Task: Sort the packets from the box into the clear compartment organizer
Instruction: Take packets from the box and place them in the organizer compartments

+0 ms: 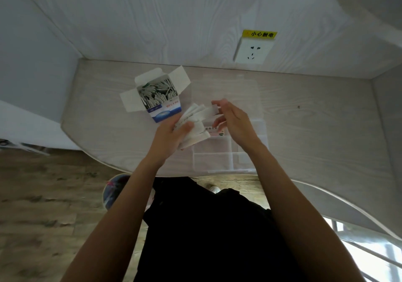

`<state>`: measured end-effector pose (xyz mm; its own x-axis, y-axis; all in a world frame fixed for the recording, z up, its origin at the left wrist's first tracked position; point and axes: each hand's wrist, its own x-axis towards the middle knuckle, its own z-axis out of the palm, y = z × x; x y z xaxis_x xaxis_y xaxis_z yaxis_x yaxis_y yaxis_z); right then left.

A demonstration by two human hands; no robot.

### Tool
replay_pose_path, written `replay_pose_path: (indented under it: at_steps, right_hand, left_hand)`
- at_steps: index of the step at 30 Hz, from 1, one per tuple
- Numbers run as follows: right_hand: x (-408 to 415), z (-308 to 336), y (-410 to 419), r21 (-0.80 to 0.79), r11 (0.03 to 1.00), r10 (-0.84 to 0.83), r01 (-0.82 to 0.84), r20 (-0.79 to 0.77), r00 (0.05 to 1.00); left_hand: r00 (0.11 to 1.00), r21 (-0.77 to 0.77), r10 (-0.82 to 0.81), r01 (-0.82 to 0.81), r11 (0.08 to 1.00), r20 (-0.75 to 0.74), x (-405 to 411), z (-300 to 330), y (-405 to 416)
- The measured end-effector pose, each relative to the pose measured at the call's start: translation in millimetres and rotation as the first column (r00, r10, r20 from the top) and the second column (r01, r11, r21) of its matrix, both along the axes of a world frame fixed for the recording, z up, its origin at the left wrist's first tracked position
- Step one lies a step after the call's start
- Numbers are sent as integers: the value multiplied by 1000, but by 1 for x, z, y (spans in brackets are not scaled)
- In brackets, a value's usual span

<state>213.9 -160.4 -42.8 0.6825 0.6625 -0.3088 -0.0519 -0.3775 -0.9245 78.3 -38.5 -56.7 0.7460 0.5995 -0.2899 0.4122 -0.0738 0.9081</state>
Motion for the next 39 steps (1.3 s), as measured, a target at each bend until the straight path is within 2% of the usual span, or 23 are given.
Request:
replay_pose_path:
  at_steps: [5,9,13,15,17,20,25,28,32,36,39]
  right_hand:
    - [-5,9,7,-8,997,74,-74,34,997]
    - [0,8,5,-33,998,53,-48,173,984]
    - [15,2,-6,20,990,-138,138,17,990]
    - [23,-6,-16,3,984,-177,177,65,982]
    - [27,-15,-23,-66,987,-132,146,177,975]
    - [21,-31,-24,-186,981,-2,53,265,964]
    - [7,-41,-10,-259,966,119,-8,415,902]
    - [2,-39,-3,-373,928,232,-17,540,809]
    - [-2,-37,0,-519,852,467,-74,689,553]
    - [0,-38,4,-602,793,591,-91,726,352]
    - [1,-40,4,-641,753,653,-146,703,280]
  left_hand:
    - [972,310,-225,233,922,-60,11,0,-6]
    - [954,403,-283,300,865,-103,17,3,-8]
    - [964,348,-248,264,899,-92,12,5,-6]
    - [973,311,-198,225,924,-115,7,3,-3]
    - [985,262,-127,154,953,-116,0,0,1]
    - [996,165,4,12,986,-94,-7,-3,4]
    - [977,-2,162,-163,987,-138,-11,-5,8]
    - [977,-14,164,-168,986,-138,-11,-6,9]
    - [975,-51,182,-190,980,-130,-12,-6,11]
    - [972,-63,202,-210,976,-118,-13,-7,12]
    - [972,-84,210,-219,972,-107,-13,-7,10]
